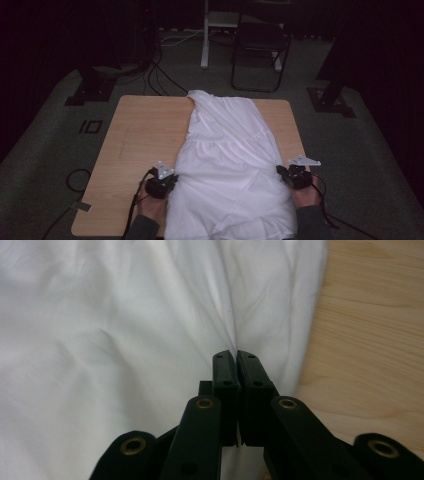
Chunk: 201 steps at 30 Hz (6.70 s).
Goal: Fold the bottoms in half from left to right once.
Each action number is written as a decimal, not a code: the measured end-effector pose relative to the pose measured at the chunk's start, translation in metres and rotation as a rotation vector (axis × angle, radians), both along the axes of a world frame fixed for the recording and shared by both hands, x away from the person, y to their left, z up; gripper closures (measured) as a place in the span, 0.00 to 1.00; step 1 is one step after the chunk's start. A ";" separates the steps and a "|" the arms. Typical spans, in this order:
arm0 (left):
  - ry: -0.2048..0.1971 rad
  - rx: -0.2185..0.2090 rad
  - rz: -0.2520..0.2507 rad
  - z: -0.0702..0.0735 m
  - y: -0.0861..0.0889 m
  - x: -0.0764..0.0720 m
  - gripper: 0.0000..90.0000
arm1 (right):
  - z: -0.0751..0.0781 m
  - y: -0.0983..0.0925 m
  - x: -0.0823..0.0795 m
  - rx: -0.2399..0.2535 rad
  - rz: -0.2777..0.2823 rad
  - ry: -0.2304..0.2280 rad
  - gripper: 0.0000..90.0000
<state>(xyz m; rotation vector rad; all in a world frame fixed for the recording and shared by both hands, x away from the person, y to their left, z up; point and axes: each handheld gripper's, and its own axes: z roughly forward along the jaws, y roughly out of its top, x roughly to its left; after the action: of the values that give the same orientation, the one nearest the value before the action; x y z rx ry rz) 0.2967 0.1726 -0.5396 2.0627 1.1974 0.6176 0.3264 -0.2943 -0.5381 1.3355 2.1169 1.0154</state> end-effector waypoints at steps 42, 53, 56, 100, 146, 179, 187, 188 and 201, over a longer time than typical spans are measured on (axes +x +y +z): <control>0.014 0.060 -0.038 -0.017 -0.014 0.046 0.56 | -0.021 0.048 0.046 -0.074 0.023 0.069 0.60; -0.014 -0.002 0.004 -0.006 -0.016 0.052 0.52 | 0.003 0.063 0.055 -0.043 0.017 -0.017 0.55; -0.030 -0.029 0.003 -0.003 -0.013 0.034 0.52 | 0.006 0.071 0.043 0.007 0.098 -0.009 0.53; 0.057 -0.031 -0.357 -0.027 -0.084 -0.076 0.50 | 0.003 -0.005 -0.080 0.090 0.104 -0.037 0.93; 0.059 -0.093 0.038 0.005 0.012 0.103 0.46 | 0.004 0.016 0.025 0.094 0.107 -0.055 0.52; 0.081 -0.069 -0.097 -0.017 0.032 -0.024 0.87 | -0.021 0.023 -0.039 0.012 0.139 0.160 0.87; -0.041 -0.198 -0.019 0.002 0.043 -0.001 0.53 | 0.017 0.040 0.000 0.077 0.195 -0.004 0.56; -0.041 -0.205 -0.015 0.003 0.043 0.004 0.52 | 0.018 0.044 0.008 0.084 0.199 -0.007 0.56; -0.026 -0.183 -0.033 -0.015 0.025 0.005 0.47 | -0.006 0.099 0.094 -0.005 0.225 0.088 0.93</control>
<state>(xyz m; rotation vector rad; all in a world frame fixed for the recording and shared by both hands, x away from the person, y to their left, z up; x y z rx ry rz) 0.3014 0.1975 -0.5550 1.9119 1.1584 0.4984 0.4201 -0.1950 -0.5441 1.1780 2.3757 1.0548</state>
